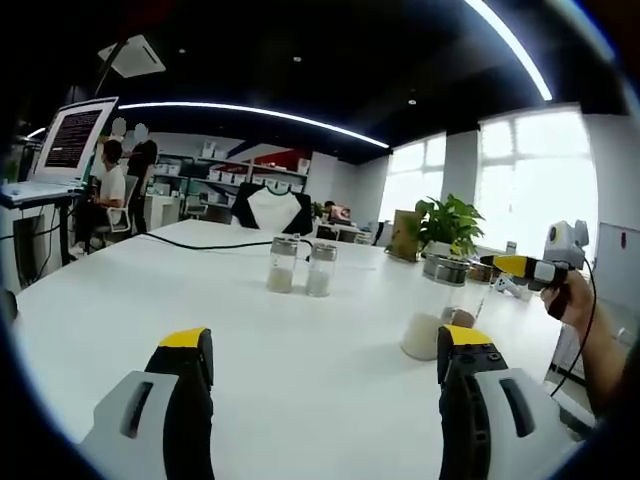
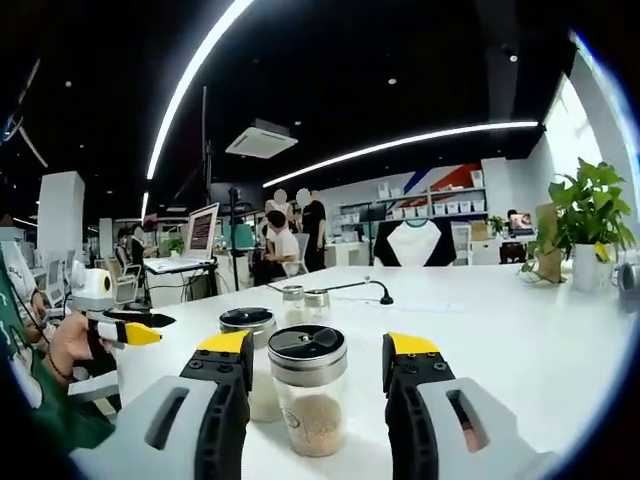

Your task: Rotate the seasoning bottle until the label or dispensing opening points toward the visible target arrow and the bottle remains upright within the marked orientation range

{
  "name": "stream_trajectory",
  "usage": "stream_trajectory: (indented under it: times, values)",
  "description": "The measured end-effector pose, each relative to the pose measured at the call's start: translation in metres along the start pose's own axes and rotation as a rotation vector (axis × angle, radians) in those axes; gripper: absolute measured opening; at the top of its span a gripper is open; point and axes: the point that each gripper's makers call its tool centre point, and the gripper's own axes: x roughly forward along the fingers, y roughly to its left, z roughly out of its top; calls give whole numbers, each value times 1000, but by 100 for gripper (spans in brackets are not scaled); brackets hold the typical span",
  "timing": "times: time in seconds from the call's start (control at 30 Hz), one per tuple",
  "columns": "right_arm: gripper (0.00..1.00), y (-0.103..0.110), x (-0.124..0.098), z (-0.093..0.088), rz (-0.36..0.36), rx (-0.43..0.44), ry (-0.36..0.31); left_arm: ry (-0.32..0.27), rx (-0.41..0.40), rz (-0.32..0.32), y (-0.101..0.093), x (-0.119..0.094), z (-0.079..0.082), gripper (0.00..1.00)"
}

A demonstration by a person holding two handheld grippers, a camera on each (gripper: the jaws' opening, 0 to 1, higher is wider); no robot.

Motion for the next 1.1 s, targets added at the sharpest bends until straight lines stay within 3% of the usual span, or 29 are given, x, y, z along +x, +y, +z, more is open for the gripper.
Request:
stream_trajectory:
  times: [0.2,0.53,0.63,0.7,0.83,0.97,1.1]
  values:
    - [52,-1,-11,-6,-8,35,15,1,9,-4,-4,1,0,98]
    - [54,5,-36,-13,-53,-10,16,-3,18,-4,-4,2,3,98]
    - [55,6,-43,-10,-75,33,-37,-5,20,-2,-3,2,4,98]
    - [55,12,-47,-12,-55,43,-38,-8,22,-4,-3,2,5,98]
    - [59,10,-51,-17,-91,3,-16,-11,25,-6,-4,1,6,98]
    - [60,10,-53,-15,-75,34,-50,-25,47,-13,-6,1,9,98]
    - [65,4,-52,-21,-116,-9,-41,-30,51,-16,-6,1,11,98]
